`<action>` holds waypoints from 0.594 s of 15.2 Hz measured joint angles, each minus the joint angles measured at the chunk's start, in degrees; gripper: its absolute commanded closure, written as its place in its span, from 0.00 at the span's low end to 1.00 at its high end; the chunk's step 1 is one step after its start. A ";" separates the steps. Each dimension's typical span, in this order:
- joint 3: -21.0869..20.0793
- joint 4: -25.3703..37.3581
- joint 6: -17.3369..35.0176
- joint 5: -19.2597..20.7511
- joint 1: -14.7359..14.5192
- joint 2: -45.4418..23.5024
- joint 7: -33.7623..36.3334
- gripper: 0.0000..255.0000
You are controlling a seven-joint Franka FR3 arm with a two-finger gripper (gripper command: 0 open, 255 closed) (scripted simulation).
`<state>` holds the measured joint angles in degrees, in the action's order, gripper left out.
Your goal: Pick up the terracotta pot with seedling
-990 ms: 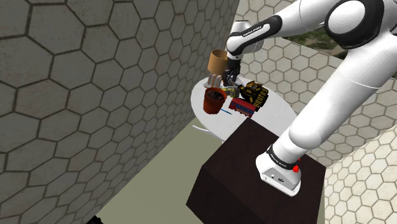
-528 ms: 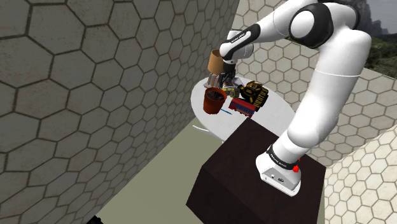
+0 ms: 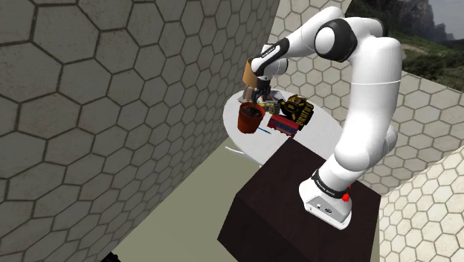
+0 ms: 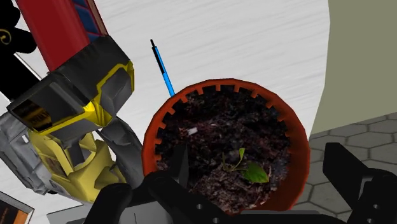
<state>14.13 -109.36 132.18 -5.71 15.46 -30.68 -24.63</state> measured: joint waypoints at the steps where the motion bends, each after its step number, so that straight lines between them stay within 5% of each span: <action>1: -0.14 0.21 0.54 -0.20 0.09 -0.76 -0.04 0.00; 5: -0.63 0.51 2.61 -0.82 0.45 -3.20 -0.31 0.00; 6: -0.67 0.58 2.79 -0.87 0.49 -3.43 -0.35 1.00; 9: -0.71 0.64 2.95 -0.92 0.52 -3.64 -0.36 1.00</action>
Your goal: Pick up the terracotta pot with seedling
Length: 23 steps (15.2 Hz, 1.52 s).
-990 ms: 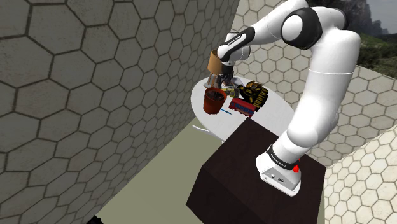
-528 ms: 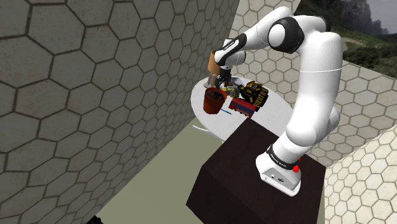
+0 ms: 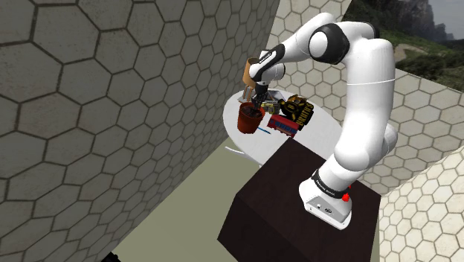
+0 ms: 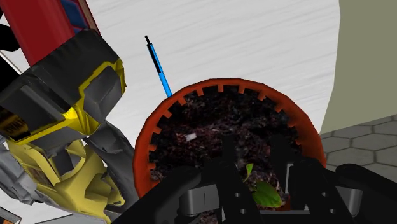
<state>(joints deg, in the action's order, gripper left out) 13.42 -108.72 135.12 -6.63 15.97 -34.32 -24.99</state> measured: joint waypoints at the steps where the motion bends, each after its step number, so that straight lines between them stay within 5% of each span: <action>1: -0.03 0.01 0.00 0.00 -0.02 0.01 0.00 1.00; 23: 1.52 -0.33 -7.83 2.18 -1.13 8.11 0.96 1.00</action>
